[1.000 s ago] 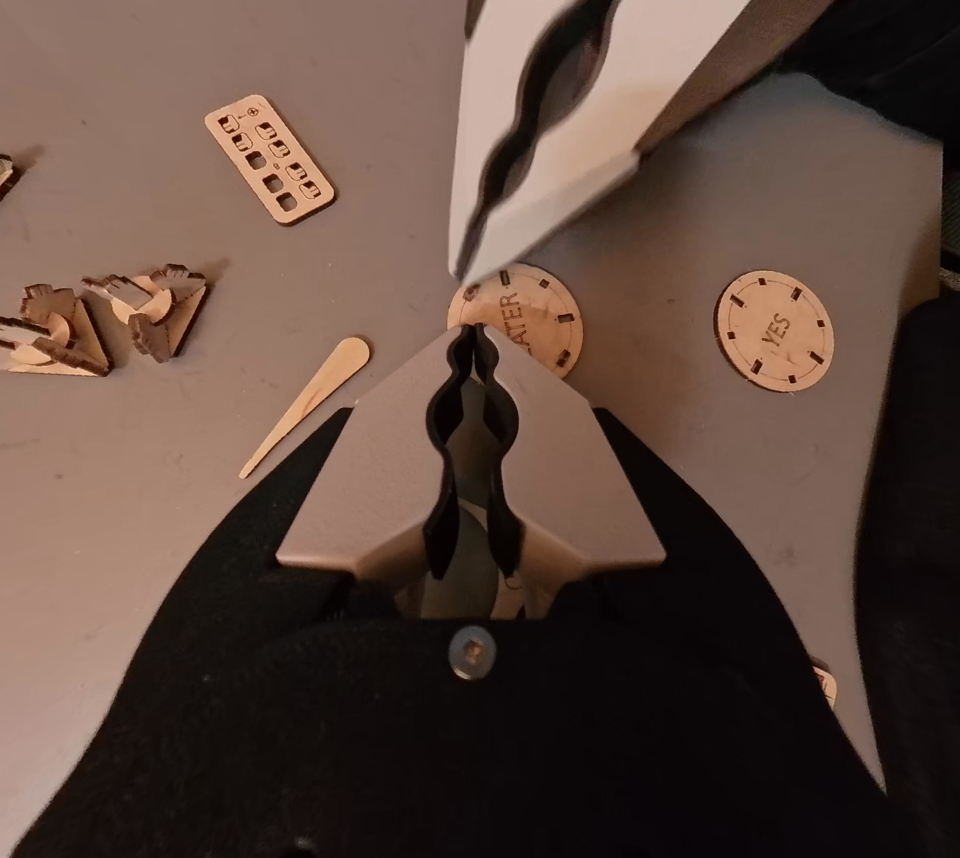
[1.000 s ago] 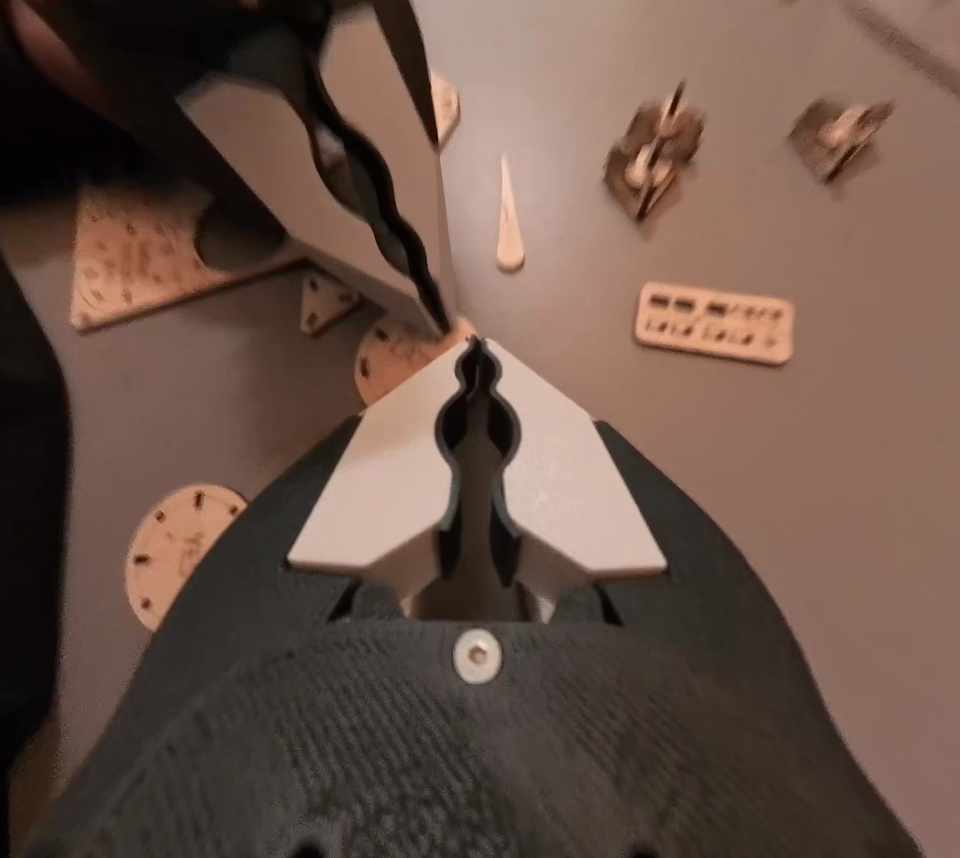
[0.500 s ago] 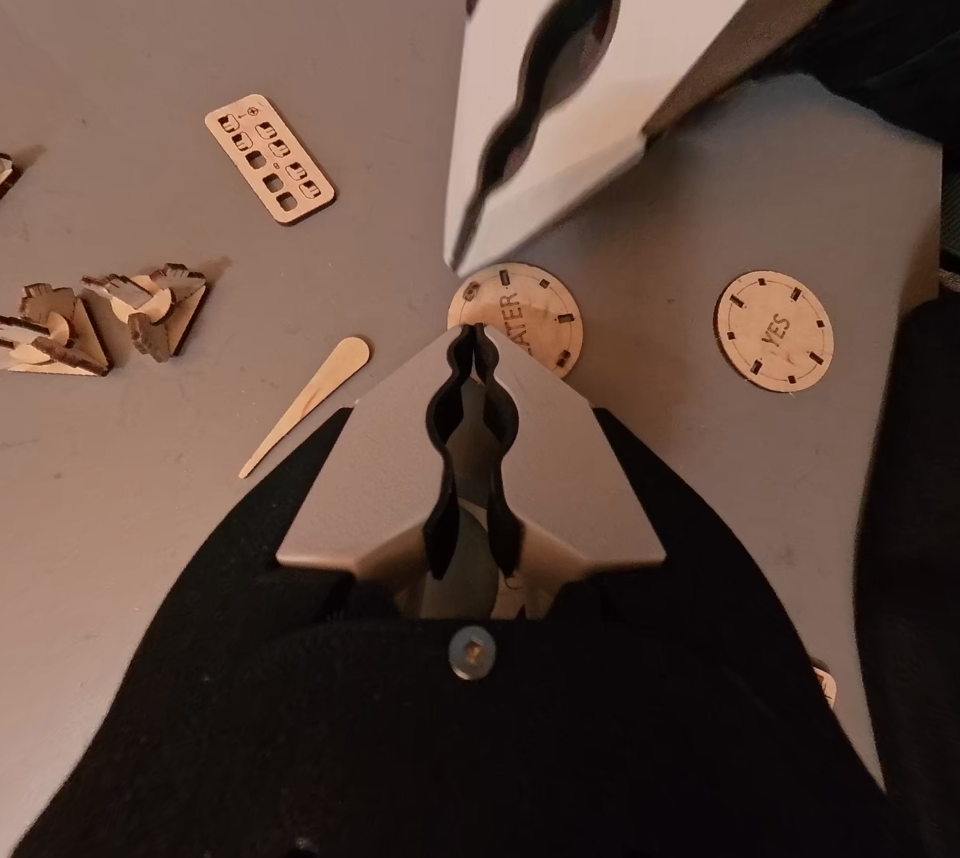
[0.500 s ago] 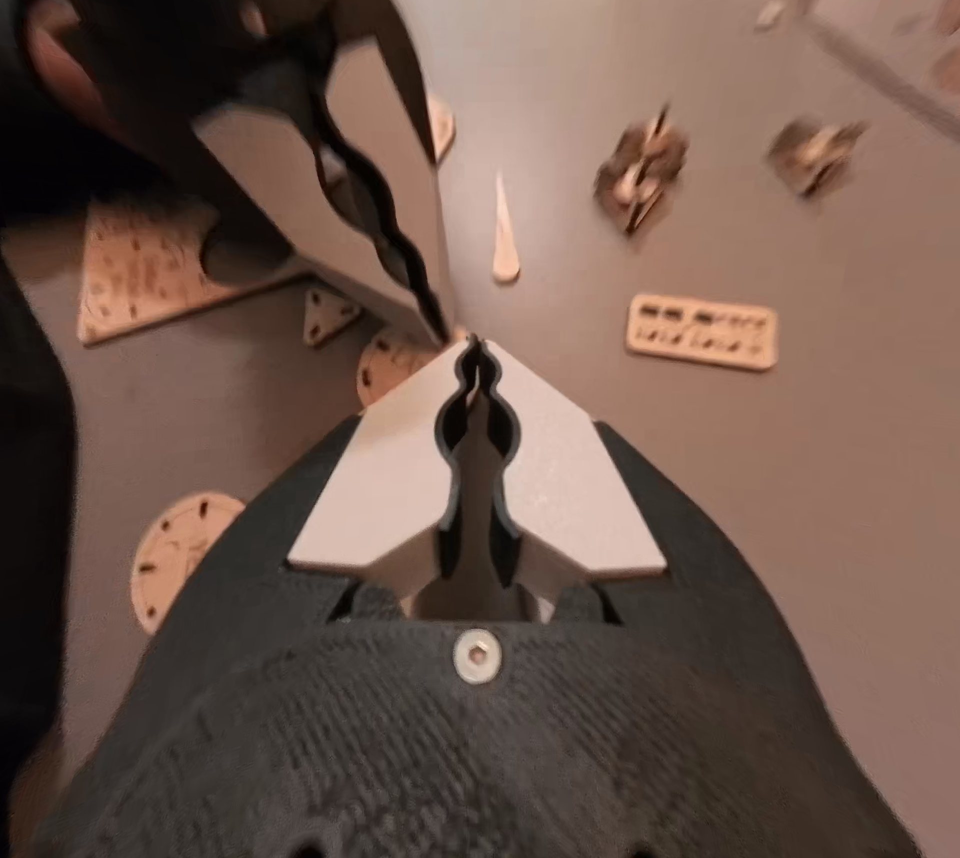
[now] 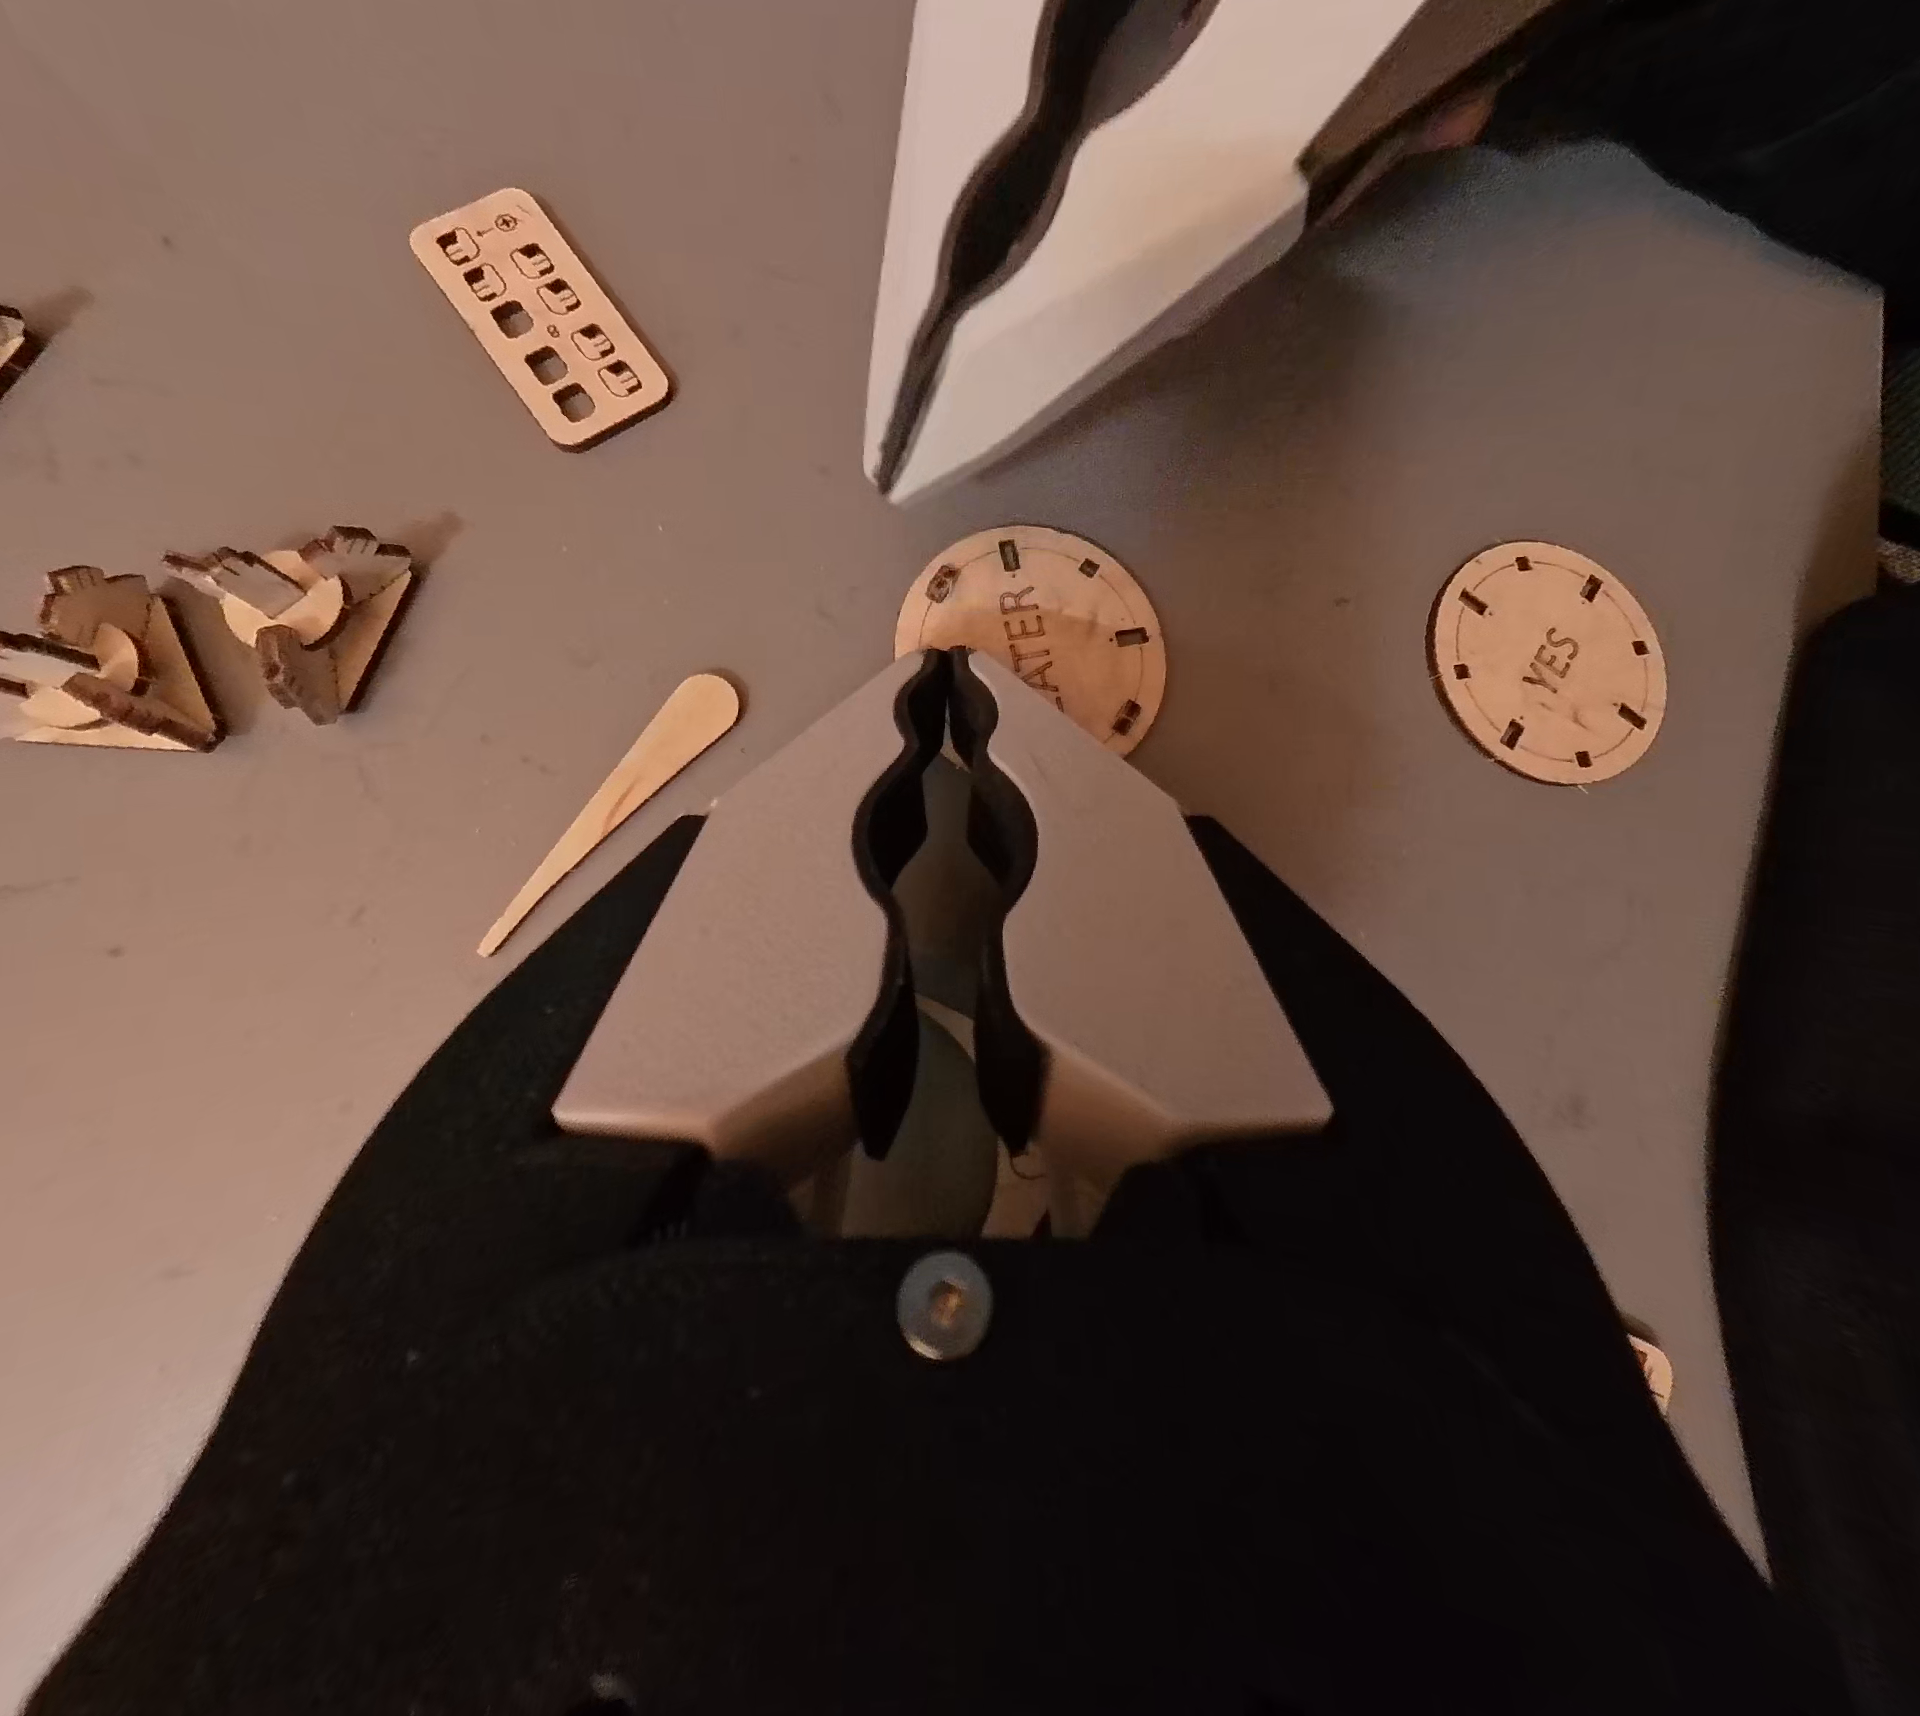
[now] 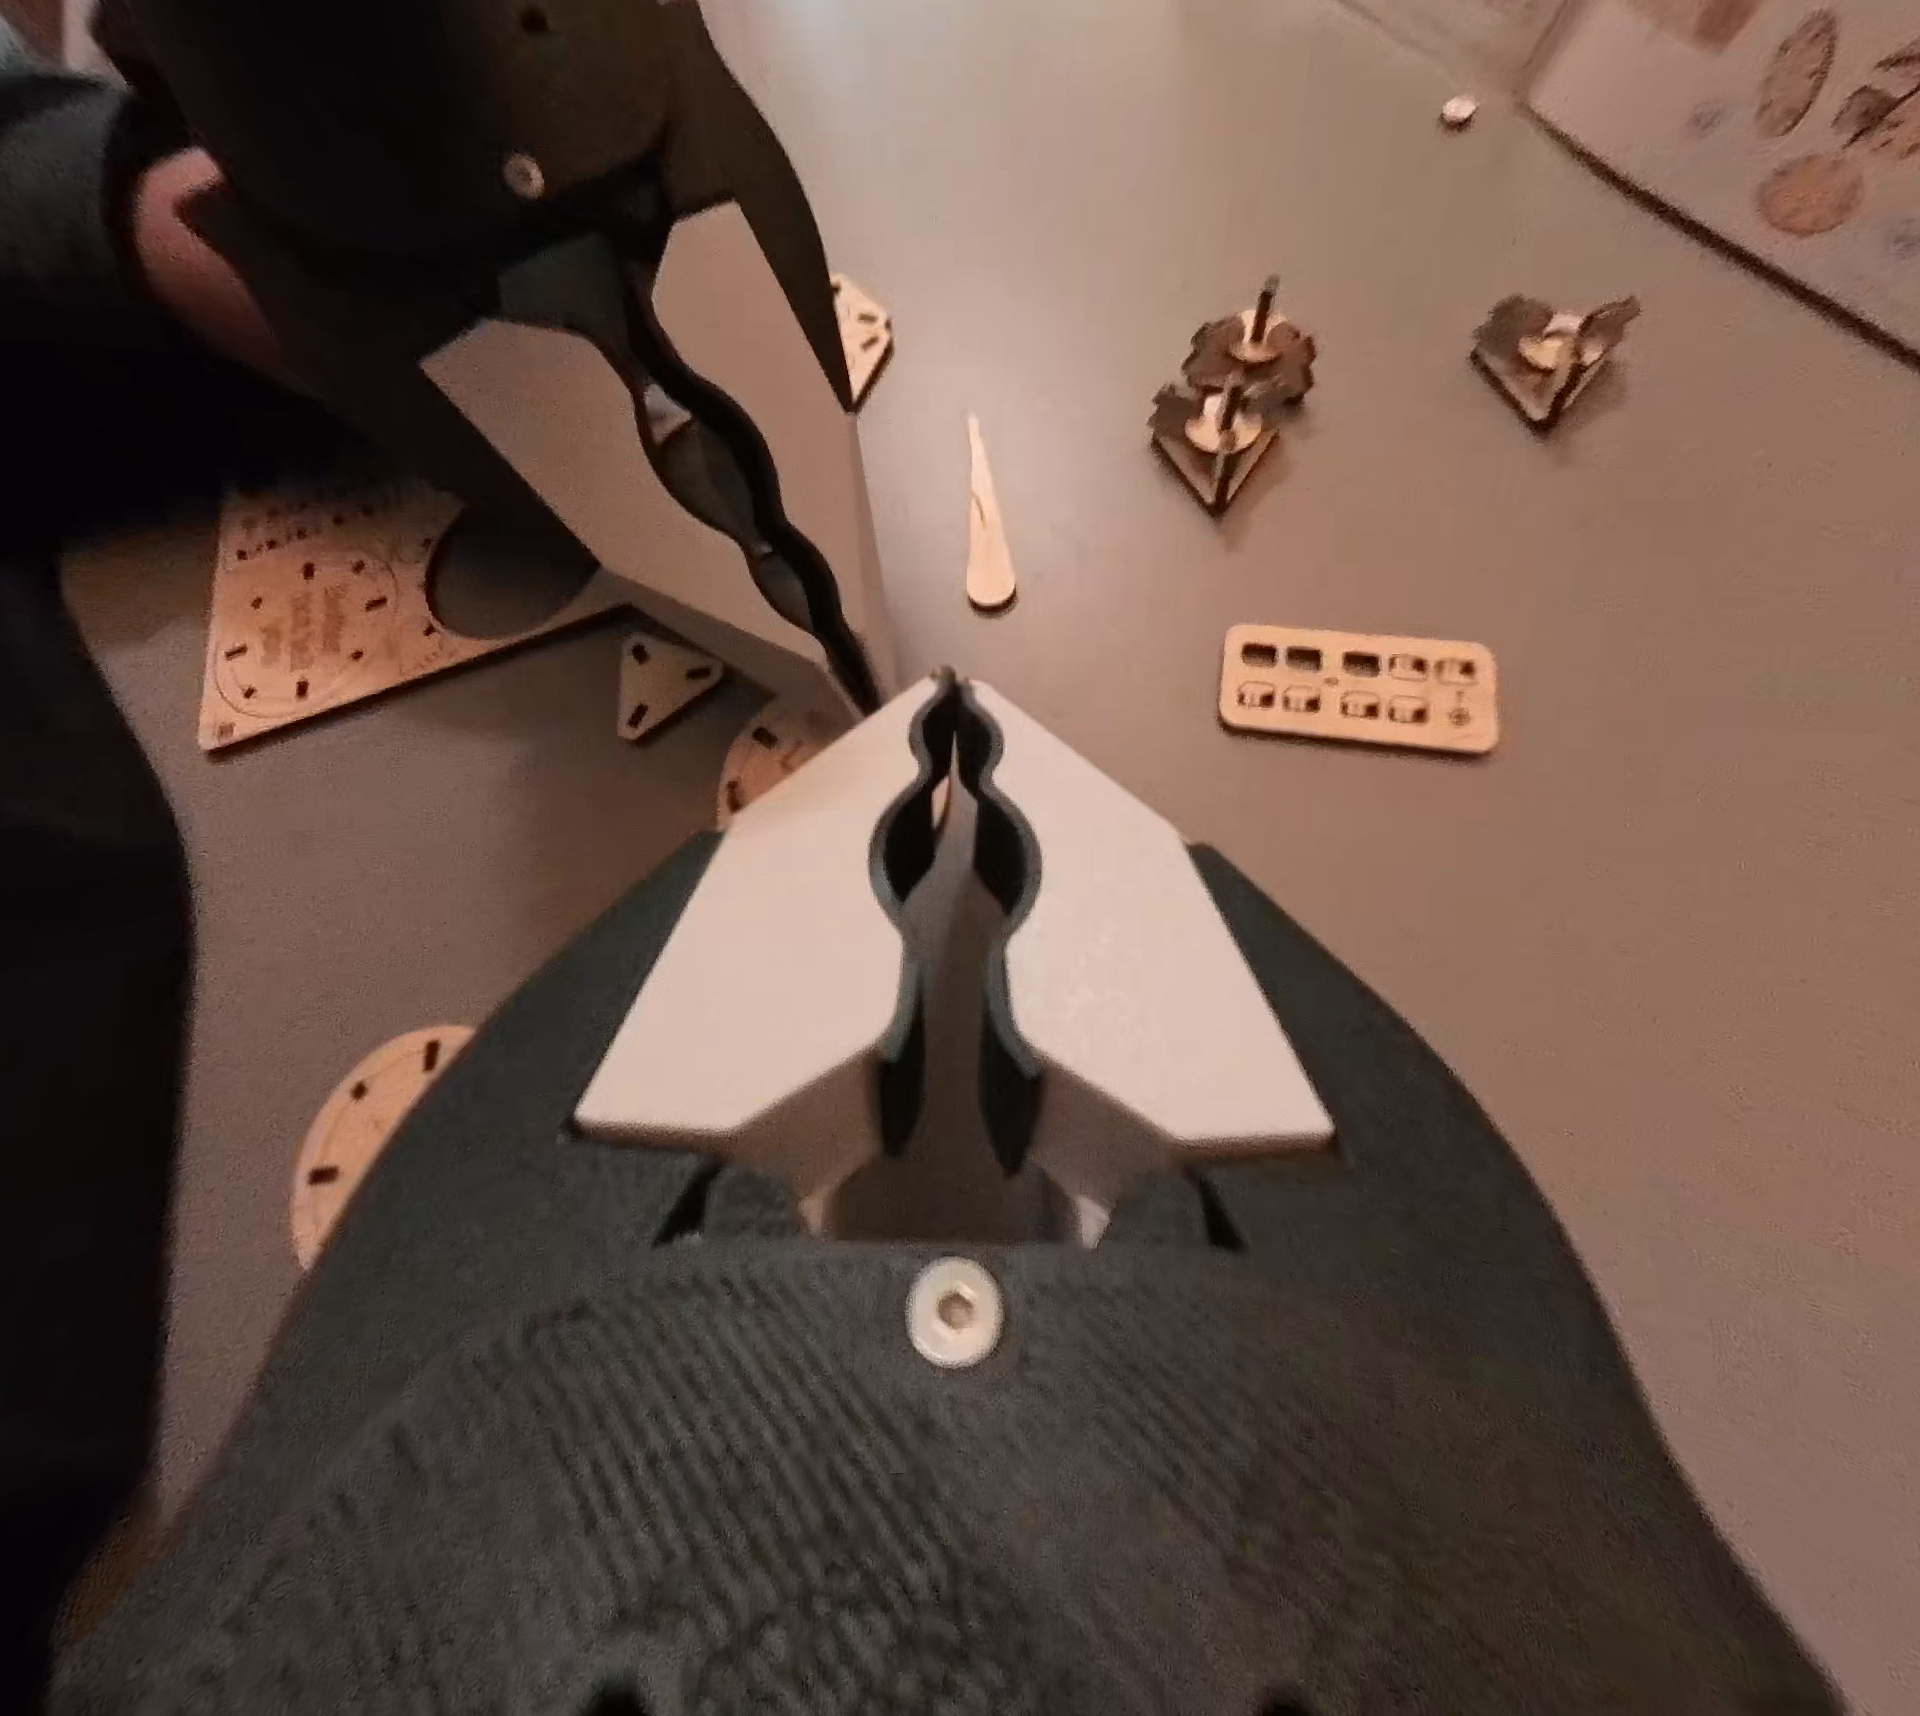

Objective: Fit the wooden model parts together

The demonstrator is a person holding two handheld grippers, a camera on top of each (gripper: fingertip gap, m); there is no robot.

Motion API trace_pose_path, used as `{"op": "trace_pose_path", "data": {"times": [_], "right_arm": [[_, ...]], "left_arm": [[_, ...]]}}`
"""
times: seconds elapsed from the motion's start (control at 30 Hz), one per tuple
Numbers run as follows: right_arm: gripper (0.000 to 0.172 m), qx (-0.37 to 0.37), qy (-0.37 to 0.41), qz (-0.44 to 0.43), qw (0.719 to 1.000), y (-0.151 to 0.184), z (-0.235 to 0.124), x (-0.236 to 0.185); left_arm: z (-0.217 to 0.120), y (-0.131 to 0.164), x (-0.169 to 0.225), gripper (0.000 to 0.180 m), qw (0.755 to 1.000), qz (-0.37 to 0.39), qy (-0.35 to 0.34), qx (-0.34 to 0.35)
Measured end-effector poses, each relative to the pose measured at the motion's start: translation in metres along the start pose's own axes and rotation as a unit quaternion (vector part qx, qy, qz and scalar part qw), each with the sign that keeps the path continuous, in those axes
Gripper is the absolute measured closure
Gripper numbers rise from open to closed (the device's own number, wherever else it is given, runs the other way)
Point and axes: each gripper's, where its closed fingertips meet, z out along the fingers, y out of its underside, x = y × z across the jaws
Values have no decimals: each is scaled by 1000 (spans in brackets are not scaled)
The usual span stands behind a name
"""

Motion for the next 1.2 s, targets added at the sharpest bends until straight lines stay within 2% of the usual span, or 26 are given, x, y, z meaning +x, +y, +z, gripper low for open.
{"op": "trace_pose_path", "data": {"times": [0.07,0.13,0.23,0.3,0.37,0.43,0.5,0.57,0.63,0.73,0.8,0.87,1.03,1.07,1.13,1.2], "right_arm": [[172,-50,-22,5,998,21,11,-6],[172,-44,-12,-1,999,15,7,-4],[172,12,3,0,1000,-5,-2,0],[172,-41,-9,3,999,15,9,-3],[172,-59,-21,27,998,22,11,-5],[172,-34,7,35,999,14,5,6],[172,-3,-2,52,999,2,0,6],[172,-63,-18,44,997,24,10,-1],[172,-69,-16,43,997,26,10,-1],[172,4,3,52,999,0,-3,7],[172,11,0,47,999,-3,-4,6],[170,-71,-28,33,997,27,10,-6],[172,6,27,11,1000,-5,-5,9],[172,5,27,4,1000,-4,-4,8],[172,-62,-1,-26,998,20,9,-5],[172,-60,4,-68,996,17,9,-11]], "left_arm": [[0,0,0,179,1000,0,0,0],[0,0,0,179,1000,0,0,0],[0,0,0,179,1000,0,0,0],[0,0,0,179,1000,-1,1,0],[0,0,0,179,1000,-1,1,0],[0,0,0,179,1000,0,0,0],[0,0,0,179,1000,1,-1,0],[0,0,0,179,1000,0,-1,0],[0,0,1,179,1000,-5,4,0],[0,0,1,179,1000,-6,4,0],[0,0,1,179,1000,-4,2,0],[0,0,1,179,1000,-5,3,0],[0,0,1,179,1000,-5,3,0],[0,0,1,179,1000,-5,3,0],[0,0,1,179,1000,-6,4,0],[0,0,1,179,1000,-8,6,0]]}}
